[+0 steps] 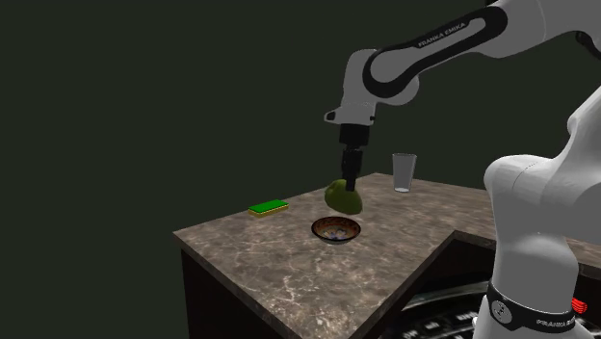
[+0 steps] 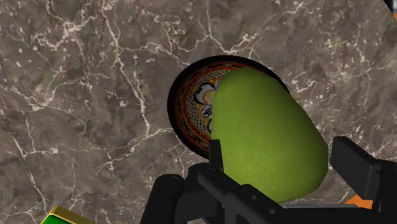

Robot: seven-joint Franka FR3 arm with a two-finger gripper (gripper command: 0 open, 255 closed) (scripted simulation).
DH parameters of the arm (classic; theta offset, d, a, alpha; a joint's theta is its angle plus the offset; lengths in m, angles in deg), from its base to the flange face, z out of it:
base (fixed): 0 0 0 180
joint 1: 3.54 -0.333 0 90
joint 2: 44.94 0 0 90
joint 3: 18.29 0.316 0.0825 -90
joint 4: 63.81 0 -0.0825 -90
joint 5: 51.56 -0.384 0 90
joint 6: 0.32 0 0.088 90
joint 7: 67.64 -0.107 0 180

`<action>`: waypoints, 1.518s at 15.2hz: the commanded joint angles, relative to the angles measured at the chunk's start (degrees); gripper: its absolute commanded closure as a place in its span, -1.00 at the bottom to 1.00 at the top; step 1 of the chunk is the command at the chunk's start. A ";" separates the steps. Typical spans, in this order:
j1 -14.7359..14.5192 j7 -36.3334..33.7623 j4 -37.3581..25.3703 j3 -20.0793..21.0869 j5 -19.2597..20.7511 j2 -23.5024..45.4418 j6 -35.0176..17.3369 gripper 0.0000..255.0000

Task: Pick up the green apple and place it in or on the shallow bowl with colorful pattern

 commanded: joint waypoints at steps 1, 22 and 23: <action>0.02 0.41 1.05 -0.68 0.21 0.64 -1.72 1.00; 0.57 0.43 -2.77 0.51 0.05 -1.47 4.16 -1.00; 0.57 0.43 -2.76 0.51 0.05 -1.48 4.17 -1.00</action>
